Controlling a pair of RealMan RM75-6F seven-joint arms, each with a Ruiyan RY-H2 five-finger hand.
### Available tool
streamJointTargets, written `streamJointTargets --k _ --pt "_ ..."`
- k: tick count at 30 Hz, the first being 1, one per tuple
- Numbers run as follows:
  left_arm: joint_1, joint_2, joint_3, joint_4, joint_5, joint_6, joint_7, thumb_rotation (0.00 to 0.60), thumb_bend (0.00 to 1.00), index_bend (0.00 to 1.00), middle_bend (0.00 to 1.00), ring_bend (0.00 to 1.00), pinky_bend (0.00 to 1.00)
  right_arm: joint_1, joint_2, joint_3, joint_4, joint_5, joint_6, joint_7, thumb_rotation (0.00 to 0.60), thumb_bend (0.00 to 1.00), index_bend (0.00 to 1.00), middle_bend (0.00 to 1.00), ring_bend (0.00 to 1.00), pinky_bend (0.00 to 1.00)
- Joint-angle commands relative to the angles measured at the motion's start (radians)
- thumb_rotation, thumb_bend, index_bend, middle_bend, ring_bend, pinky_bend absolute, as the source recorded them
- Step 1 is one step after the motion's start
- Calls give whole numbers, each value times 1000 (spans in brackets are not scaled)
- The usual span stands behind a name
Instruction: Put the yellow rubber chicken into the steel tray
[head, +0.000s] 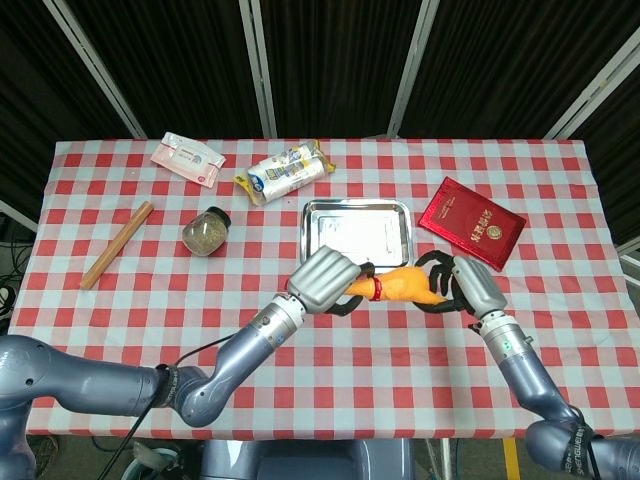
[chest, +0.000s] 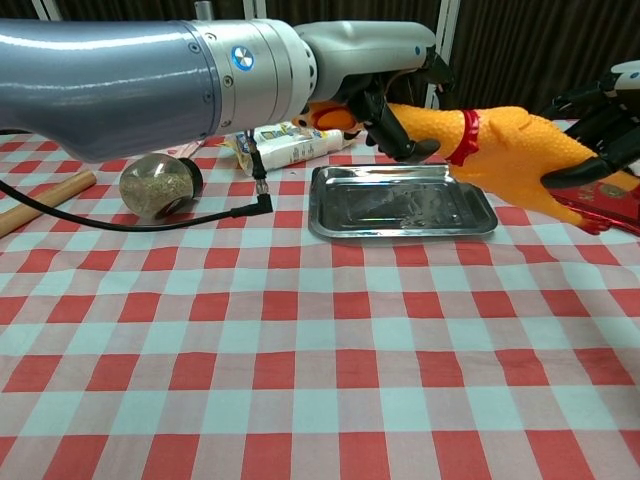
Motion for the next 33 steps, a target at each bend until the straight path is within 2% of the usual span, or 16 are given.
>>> streamJointTargets --k 1,5,8,11,13,15,16,18,21,24,33 --pt "-1 2 -1 -2 1 1 -4 600 674 681 717 614 651 2 -2 2 3 11 1 -10 600 442 998 858 858 912" --pt "-3 4 2 -4 0 0 -5 600 673 680 717 614 651 0 -3 6 1 16 6 -10 600 498 1000 943 939 989" --pt "-5 4 5 -3 -3 0 -5 600 674 680 717 614 651 -5 -3 9 -1 13 15 -9 600 512 1000 965 957 1000" --pt "-8 4 8 -1 -7 0 -5 600 673 680 717 614 652 -12 2 11 -6 5 20 2 600 512 984 926 875 946" --pt "-10 3 9 0 -7 1 -4 600 673 680 717 614 651 -16 13 10 -12 -7 9 18 600 511 868 817 746 829" --pt "-12 2 9 2 -9 1 -4 600 673 680 717 614 651 -20 30 3 -15 -32 -14 38 600 511 597 629 558 640" --pt "-14 2 10 4 -10 2 -3 600 673 680 717 614 651 -21 39 0 -15 -46 -27 51 600 511 504 563 493 578" --pt "-16 1 10 9 -12 3 0 600 673 680 717 614 651 -22 56 -7 -16 -73 -57 74 600 494 247 368 312 413" --pt "-21 -2 11 19 -14 8 6 600 673 680 717 614 651 -18 85 -19 -12 -117 -105 104 600 449 28 186 150 276" --pt "-25 -8 12 29 -16 12 12 600 674 680 717 614 651 -17 105 -25 -13 -152 -135 140 600 431 0 114 89 223" --pt "-31 -29 13 37 -19 34 22 600 673 680 717 614 651 -19 120 -27 -6 -206 -158 212 600 430 0 108 80 222"
